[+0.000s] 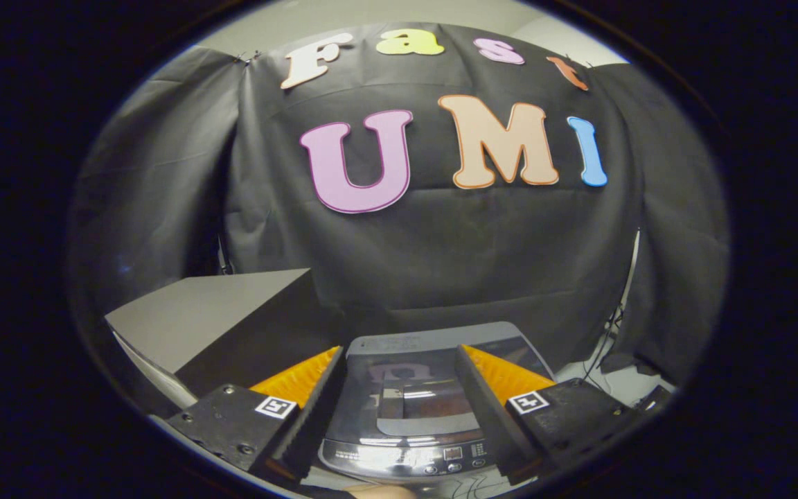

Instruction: Put the clothes into the washing machine and then close the washing machine lid.

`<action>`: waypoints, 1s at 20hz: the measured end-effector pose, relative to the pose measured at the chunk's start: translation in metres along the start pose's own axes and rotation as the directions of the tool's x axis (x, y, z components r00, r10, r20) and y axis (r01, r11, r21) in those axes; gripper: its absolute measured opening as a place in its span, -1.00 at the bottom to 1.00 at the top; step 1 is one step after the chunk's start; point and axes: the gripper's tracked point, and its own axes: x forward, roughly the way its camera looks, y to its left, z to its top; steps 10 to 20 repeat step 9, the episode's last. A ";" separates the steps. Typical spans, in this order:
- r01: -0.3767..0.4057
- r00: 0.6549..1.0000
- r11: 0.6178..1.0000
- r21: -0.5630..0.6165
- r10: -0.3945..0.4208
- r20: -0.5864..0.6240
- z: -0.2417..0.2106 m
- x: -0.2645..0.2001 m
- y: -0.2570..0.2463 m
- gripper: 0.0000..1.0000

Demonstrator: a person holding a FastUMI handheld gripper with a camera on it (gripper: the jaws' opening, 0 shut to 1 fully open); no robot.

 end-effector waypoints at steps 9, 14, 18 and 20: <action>0.010 1.000 0.999 0.042 -0.010 0.002 -0.007 -0.013 -0.016 0.90; 0.010 1.000 0.999 0.042 -0.010 0.002 -0.007 -0.013 -0.016 0.90; 0.010 1.000 0.999 0.042 -0.010 0.002 -0.007 -0.013 -0.016 0.90; 0.010 1.000 0.999 0.042 -0.010 0.002 -0.007 -0.013 -0.016 0.90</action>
